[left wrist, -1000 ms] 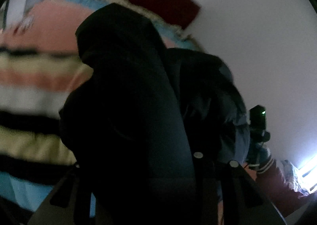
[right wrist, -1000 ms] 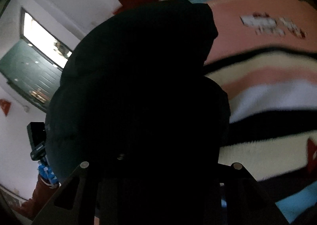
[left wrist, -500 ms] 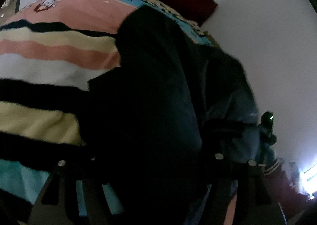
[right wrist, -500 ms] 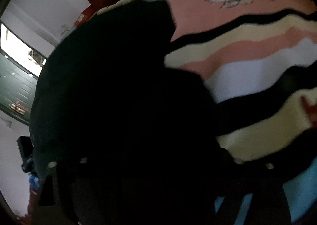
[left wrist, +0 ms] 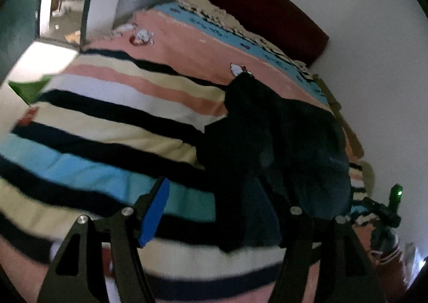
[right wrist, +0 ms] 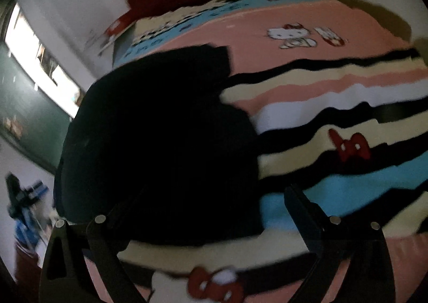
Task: Fold large clothes
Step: 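Open both grippers and pull them back from the jacket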
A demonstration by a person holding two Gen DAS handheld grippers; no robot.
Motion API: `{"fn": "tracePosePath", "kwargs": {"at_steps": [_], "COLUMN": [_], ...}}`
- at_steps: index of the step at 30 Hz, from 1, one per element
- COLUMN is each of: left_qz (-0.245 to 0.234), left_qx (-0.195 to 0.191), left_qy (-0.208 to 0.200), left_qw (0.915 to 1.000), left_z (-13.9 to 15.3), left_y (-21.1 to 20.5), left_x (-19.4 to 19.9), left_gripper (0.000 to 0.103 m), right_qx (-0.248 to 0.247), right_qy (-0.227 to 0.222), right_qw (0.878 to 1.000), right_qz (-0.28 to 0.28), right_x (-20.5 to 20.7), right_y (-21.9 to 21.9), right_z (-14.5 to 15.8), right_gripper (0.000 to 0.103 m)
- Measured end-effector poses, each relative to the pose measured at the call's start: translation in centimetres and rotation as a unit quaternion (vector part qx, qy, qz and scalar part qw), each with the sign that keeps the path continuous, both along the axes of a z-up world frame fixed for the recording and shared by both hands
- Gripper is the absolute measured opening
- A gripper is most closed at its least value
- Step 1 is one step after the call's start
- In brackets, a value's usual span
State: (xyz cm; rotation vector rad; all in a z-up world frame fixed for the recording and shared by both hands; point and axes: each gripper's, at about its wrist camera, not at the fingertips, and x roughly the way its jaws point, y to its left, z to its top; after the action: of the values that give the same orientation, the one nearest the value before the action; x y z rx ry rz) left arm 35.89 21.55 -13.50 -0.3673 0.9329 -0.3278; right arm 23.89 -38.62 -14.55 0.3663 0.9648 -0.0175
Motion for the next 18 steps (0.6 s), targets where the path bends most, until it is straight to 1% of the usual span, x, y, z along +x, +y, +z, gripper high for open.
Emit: {"fn": "tracePosePath", "kwargs": {"at_steps": [1, 2, 3, 5, 6, 7, 9, 11, 14, 16, 18], "left_qz": [0.001, 0.003, 0.004, 0.009, 0.014, 0.015, 0.020, 0.025, 0.027, 0.024, 0.023], "left_qx": [0.016, 0.041, 0.054, 0.098, 0.118, 0.128, 0.152, 0.180, 0.202, 0.202, 0.214], "left_qy": [-0.008, -0.020, -0.026, -0.047, -0.062, -0.071, -0.094, -0.110, -0.141, -0.154, -0.174], "left_qw": [0.9998, 0.9990, 0.9982, 0.9940, 0.9910, 0.9891, 0.9838, 0.9771, 0.9689, 0.9669, 0.9610], "left_z": [0.9, 1.9, 2.6, 4.1, 4.7, 5.1, 5.9, 6.4, 6.7, 7.2, 7.8], "left_y": [-0.3, -1.0, -1.6, -3.2, -4.2, -4.9, -6.5, -8.3, -11.0, -12.2, -13.7], "left_x": [-1.3, -3.1, -4.4, -7.8, -9.4, -10.2, -13.0, -15.7, -18.7, -20.3, -22.0], "left_gripper": [0.064, 0.064, 0.064, 0.064, 0.064, 0.064, 0.064, 0.065, 0.066, 0.066, 0.066], "right_qx": [-0.016, -0.029, -0.048, -0.075, -0.095, -0.108, -0.137, -0.170, -0.203, -0.221, -0.234], "right_qy": [-0.001, -0.002, -0.003, -0.011, -0.021, -0.027, -0.044, -0.067, -0.093, -0.107, -0.119], "right_qw": [1.000, 0.999, 0.998, 0.996, 0.994, 0.993, 0.988, 0.981, 0.973, 0.967, 0.963], "right_qz": [0.010, 0.017, 0.026, 0.039, 0.047, 0.051, 0.058, 0.063, 0.065, 0.062, 0.058], "right_x": [-0.9, -2.5, -3.5, -5.6, -7.0, -7.9, -10.0, -12.5, -15.8, -17.7, -19.4], "right_y": [1.7, 3.1, 5.0, 7.8, 9.7, 10.7, 13.2, 15.9, 18.8, 20.1, 20.9], "right_z": [0.6, 1.3, 1.8, 2.9, 3.6, 3.7, 4.5, 5.5, 6.8, 7.5, 8.1], "right_gripper": [0.099, 0.099, 0.100, 0.102, 0.102, 0.102, 0.102, 0.102, 0.102, 0.102, 0.102]}}
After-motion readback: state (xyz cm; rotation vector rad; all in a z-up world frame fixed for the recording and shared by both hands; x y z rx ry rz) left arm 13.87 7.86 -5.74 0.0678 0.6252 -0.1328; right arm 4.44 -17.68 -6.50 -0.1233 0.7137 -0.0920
